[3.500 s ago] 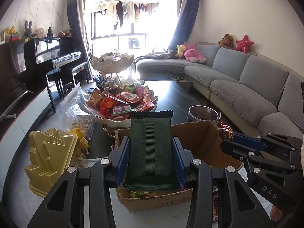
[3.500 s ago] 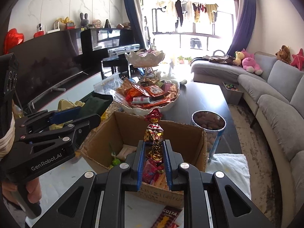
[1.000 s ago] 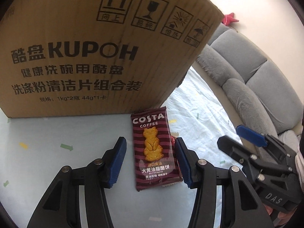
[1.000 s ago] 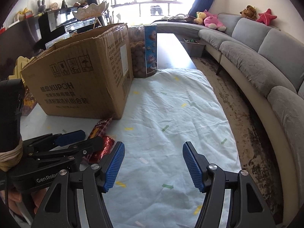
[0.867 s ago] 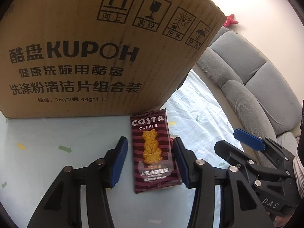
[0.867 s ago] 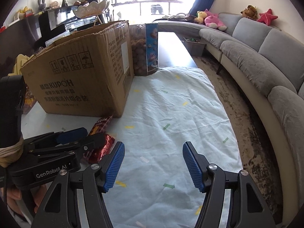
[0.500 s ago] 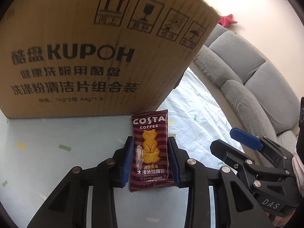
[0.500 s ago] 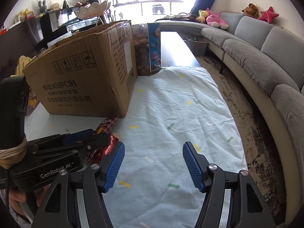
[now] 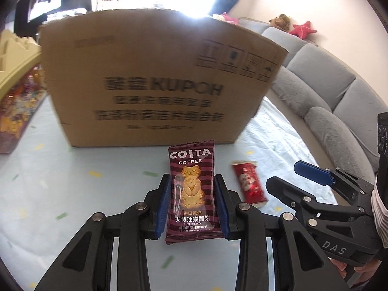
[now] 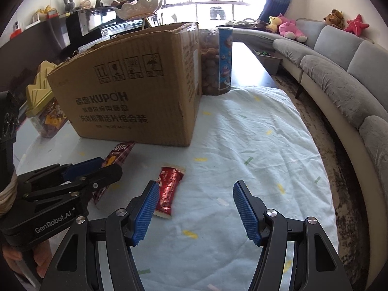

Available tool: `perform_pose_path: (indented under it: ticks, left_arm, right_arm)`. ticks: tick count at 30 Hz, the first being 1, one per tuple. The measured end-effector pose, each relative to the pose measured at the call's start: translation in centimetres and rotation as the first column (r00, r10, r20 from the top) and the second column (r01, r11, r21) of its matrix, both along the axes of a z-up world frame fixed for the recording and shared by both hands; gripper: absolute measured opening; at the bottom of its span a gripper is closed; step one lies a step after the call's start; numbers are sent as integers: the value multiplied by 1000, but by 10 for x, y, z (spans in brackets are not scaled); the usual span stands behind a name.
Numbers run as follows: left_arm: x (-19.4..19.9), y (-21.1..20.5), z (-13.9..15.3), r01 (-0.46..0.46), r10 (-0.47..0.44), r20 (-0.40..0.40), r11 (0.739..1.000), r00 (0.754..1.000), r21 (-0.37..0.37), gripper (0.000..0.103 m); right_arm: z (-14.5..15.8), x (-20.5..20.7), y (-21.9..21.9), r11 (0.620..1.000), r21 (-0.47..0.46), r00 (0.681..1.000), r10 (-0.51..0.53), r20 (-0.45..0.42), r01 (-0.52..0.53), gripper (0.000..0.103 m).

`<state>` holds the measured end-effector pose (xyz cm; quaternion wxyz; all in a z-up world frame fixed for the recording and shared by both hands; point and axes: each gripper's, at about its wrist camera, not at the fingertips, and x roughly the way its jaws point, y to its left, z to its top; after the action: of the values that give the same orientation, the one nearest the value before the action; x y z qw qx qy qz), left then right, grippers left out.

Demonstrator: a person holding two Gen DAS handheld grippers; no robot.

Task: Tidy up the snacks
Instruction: 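Grasp the Costa biscuit pack with the left gripper while the right grasps the red chocolate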

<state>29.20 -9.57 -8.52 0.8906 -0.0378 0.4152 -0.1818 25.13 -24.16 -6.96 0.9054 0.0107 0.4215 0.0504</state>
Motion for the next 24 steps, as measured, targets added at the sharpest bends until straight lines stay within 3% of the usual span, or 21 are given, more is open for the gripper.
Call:
perform_pose_path:
  ticks: [10, 14, 21, 24]
  left_arm:
    - [-1, 20, -2, -58, 58, 4, 998, 998, 29, 35]
    - [-2, 21, -1, -57, 57, 9, 998, 998, 35, 35]
    - [2, 15, -1, -61, 61, 9, 998, 998, 31, 35]
    - [0, 17, 0, -66, 66, 10, 997, 998, 29, 35]
  right_arm:
    - [-13, 12, 23, 1000, 26, 999, -3, -37, 4, 63]
    - [-21, 19, 24, 997, 73, 997, -25, -76, 30, 54]
    - [-30, 25, 29, 996, 68, 994, -44, -100, 51, 39]
    - [-30, 27, 29, 997, 61, 994, -47, -101, 53, 28]
